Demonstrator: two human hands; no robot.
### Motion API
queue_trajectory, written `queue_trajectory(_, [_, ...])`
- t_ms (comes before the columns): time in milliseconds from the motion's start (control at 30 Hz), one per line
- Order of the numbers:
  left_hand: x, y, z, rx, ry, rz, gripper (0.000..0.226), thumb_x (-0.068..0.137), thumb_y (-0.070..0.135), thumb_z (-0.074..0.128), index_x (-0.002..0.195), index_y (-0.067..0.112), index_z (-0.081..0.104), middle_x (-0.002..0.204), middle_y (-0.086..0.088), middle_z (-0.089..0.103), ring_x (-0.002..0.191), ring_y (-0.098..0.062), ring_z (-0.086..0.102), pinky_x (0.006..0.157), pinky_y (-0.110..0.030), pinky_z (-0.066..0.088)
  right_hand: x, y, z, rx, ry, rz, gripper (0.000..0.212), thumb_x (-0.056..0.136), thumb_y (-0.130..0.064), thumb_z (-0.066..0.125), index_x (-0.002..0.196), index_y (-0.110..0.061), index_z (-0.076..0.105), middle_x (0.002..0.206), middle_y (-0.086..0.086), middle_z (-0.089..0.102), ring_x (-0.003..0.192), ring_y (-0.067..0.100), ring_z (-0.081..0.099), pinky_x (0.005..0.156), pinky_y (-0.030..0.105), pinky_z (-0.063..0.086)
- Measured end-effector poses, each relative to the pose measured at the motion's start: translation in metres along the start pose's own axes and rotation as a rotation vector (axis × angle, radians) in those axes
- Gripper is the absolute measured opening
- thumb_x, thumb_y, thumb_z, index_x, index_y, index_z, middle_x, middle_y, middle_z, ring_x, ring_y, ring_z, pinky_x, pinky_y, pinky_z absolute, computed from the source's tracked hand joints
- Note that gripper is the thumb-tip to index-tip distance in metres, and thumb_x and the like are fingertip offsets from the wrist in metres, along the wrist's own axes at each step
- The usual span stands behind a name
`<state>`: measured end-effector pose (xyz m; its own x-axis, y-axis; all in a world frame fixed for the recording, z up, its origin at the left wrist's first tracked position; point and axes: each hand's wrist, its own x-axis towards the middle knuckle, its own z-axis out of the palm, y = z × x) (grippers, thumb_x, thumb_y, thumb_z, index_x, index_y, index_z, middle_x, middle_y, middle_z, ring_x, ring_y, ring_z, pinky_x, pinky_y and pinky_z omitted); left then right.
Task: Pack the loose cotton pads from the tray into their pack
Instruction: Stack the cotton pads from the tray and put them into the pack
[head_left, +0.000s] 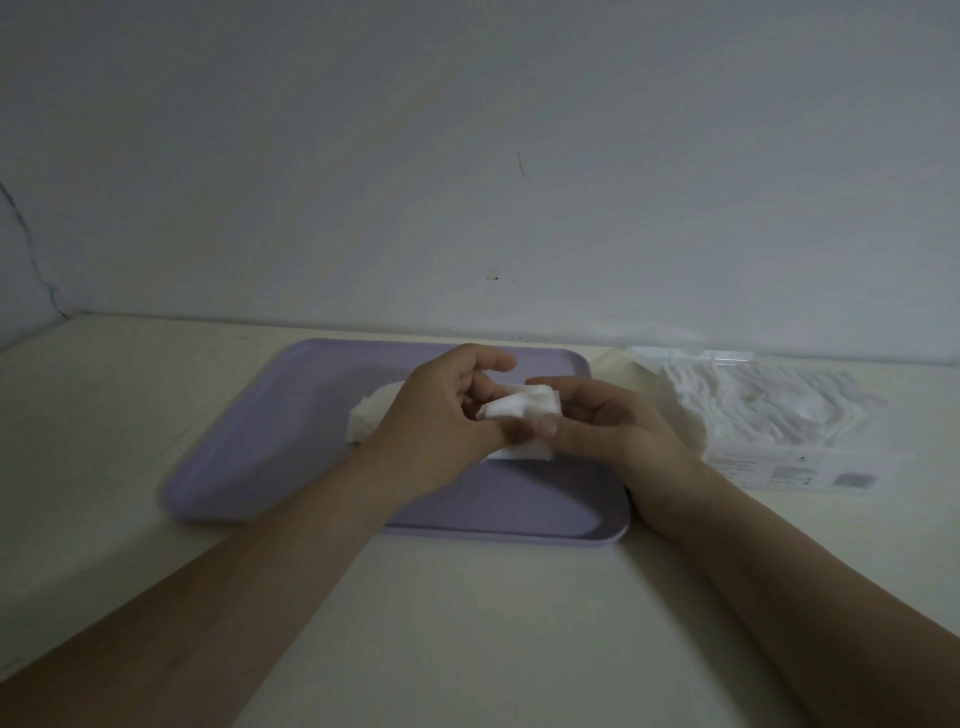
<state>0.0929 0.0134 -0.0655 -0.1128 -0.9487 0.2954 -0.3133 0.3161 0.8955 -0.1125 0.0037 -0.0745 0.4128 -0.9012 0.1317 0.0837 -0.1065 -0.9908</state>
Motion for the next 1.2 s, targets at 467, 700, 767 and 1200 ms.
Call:
queue_trajectory(467, [0.003, -0.010, 0.001, 0.254, -0.088, 0.006, 0.019, 0.077, 0.022, 0.088, 0.089, 0.022, 0.074, 0.054, 0.012, 0.049, 0.048, 0.000, 0.038, 0.052, -0.017, 0.033, 0.004, 0.002, 0.004, -0.629, 0.217, -0.179, 0.043, 0.077, 0.006, 0.060, 0.107, -0.025, 0.065, 0.109, -0.001, 0.072, 0.099, 0.015, 0.068, 0.088, 0.019, 0.051])
queue_trajectory(700, [0.001, -0.012, 0.008, 0.216, -0.175, -0.016, 0.015, 0.082, 0.019, 0.074, 0.094, 0.027, 0.070, 0.074, -0.004, 0.072, 0.067, -0.013, 0.063, 0.064, -0.043, 0.052, -0.003, -0.006, 0.020, -0.791, 0.043, 0.069, 0.089, 0.086, 0.008, 0.051, 0.162, -0.022, 0.016, 0.161, 0.001, 0.031, 0.148, 0.015, 0.032, 0.111, 0.018, 0.026])
queue_trajectory(767, [0.000, -0.012, 0.013, 0.204, -0.161, 0.002, 0.011, 0.083, 0.025, 0.072, 0.092, 0.028, 0.067, 0.079, 0.000, 0.072, 0.074, -0.019, 0.070, 0.071, -0.050, 0.055, -0.004, -0.008, 0.025, -0.680, 0.047, 0.109, 0.091, 0.088, 0.011, 0.048, 0.163, -0.024, 0.010, 0.155, -0.001, 0.031, 0.142, 0.010, 0.033, 0.105, 0.014, 0.028])
queue_trajectory(1200, [0.004, 0.051, 0.005, 0.000, -0.004, 0.015, 0.013, 0.094, 0.012, 0.071, 0.101, 0.022, 0.075, 0.089, -0.004, 0.077, 0.075, -0.010, 0.064, 0.066, -0.025, 0.048, -0.008, -0.069, 0.011, -0.253, 0.302, -0.002, 0.031, 0.080, -0.016, 0.078, 0.110, -0.014, 0.072, 0.104, 0.011, 0.078, 0.101, 0.026, 0.074, 0.090, 0.045, 0.060])
